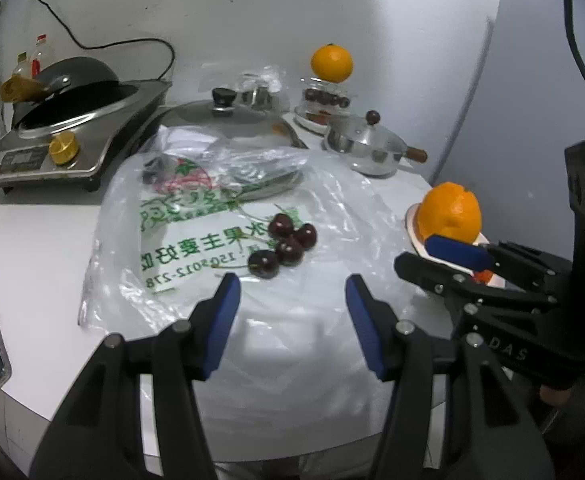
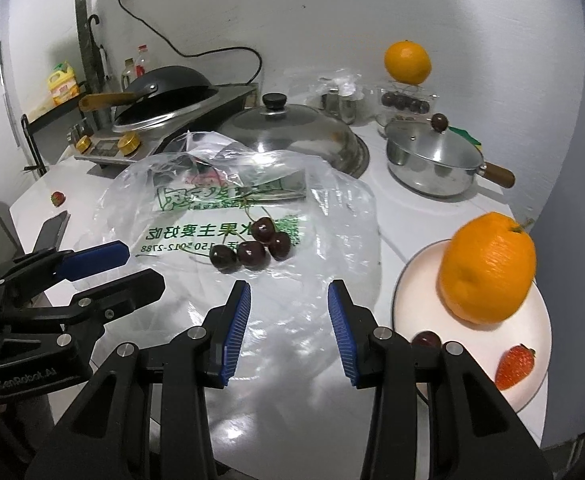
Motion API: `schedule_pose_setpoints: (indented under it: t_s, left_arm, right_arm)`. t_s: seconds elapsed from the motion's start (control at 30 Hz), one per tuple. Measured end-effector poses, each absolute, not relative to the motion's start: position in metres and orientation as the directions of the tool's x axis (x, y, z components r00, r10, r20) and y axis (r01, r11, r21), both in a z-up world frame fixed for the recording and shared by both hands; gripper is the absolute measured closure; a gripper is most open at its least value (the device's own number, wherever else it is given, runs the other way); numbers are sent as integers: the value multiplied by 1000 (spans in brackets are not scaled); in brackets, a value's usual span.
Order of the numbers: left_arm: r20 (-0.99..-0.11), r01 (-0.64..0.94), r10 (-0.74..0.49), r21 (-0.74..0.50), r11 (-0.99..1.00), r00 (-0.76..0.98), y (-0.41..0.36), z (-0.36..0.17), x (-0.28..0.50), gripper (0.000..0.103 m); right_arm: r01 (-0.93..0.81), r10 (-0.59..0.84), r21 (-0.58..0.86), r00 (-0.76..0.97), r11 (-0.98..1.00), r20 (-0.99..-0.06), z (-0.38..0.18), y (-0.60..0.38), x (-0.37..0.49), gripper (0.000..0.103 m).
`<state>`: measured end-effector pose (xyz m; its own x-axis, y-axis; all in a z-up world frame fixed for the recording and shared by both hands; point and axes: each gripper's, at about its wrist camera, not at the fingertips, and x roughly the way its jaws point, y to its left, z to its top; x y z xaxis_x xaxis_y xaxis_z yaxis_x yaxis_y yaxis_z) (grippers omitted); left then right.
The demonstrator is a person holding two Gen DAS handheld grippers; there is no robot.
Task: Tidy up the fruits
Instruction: 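Move both open grippers back to the cherries in the bag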
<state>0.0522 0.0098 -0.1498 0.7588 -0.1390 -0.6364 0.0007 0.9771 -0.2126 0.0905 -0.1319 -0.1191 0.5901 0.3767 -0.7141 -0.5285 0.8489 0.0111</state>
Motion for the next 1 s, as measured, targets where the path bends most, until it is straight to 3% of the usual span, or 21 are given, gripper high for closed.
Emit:
schedule_pose_setpoints:
  t_s: [0.13,0.23,1.0]
  left_arm:
    - [-642,-11,-132,-214,977,755,18,-153,55,46]
    - [-648,-21,-127,-215,976,751,23,-156,58,46]
    - [-712,-24,-104,-168,986,694,23,-177,104,42]
  right_arm:
    - [-541,383,13,579,841,-720,-122,-121,96,59]
    - [-550,390,16,571,835,-722,-124,-114,99,52]
    - [-571,420,64,518,818,-745,-145,-108,136,52]
